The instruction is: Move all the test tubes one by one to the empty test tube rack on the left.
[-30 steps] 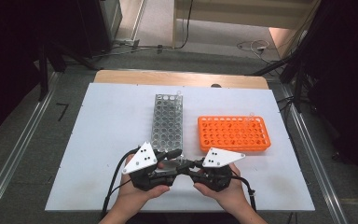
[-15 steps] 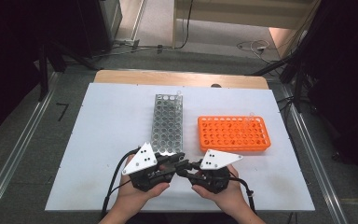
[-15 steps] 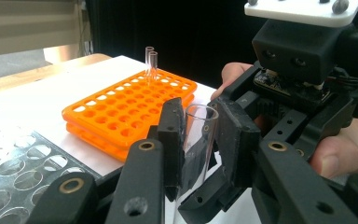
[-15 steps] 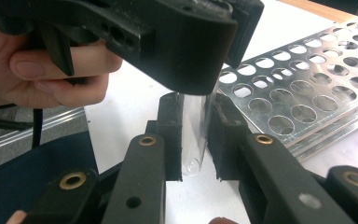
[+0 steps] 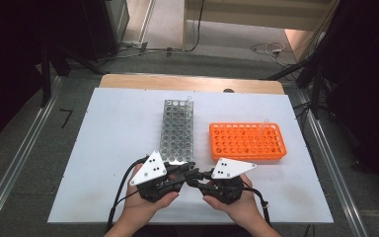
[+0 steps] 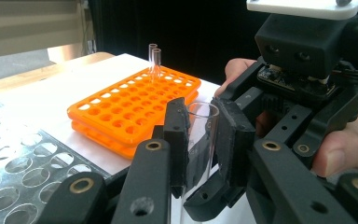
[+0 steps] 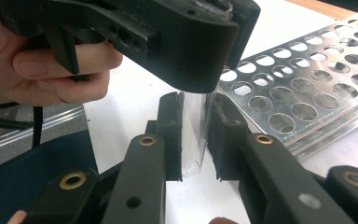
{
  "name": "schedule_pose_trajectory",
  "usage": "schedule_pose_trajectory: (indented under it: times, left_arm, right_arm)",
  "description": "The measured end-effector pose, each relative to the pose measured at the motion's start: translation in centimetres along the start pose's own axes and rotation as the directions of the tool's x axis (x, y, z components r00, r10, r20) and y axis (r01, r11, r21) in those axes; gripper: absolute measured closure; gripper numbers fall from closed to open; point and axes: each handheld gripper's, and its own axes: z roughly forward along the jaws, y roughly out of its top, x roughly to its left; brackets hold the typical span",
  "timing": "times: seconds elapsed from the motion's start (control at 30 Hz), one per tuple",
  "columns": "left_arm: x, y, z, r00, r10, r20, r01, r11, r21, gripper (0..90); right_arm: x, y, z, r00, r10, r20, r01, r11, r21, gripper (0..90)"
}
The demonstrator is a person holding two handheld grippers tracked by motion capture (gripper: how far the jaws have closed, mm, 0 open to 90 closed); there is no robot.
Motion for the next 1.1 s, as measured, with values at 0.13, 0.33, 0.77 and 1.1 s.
schedule_pose_trajectory:
  times: [0.13,0.33,0.77,1.1]
  left_arm:
    - [0.0,0.0,0.1,1.0000,-0.003,-0.004,0.003,1.0000,0.000,75.4]
    - [0.2,0.1,0.0,0.9999,-0.013,-0.001,0.013,0.9999,-0.011,75.5]
    - [1.3,1.0,-0.2,0.9996,-0.008,-0.026,0.008,0.9997,-0.025,75.6]
    - [3.0,2.0,-0.5,0.9980,-0.010,-0.062,0.008,0.9990,-0.045,75.6]
  right_arm:
    - [0.0,0.0,0.0,1.0000,0.006,0.002,-0.006,1.000,0.001,73.8]
    - [-0.3,-0.1,-0.1,0.9997,0.019,0.012,-0.019,1.000,-0.006,63.6]
    - [-1.7,-0.5,-2.2,0.9976,0.043,0.055,-0.040,0.998,-0.051,22.3]
    - [-3.2,-2.3,-5.0,0.9943,0.083,0.066,-0.081,0.996,-0.041,0.0]
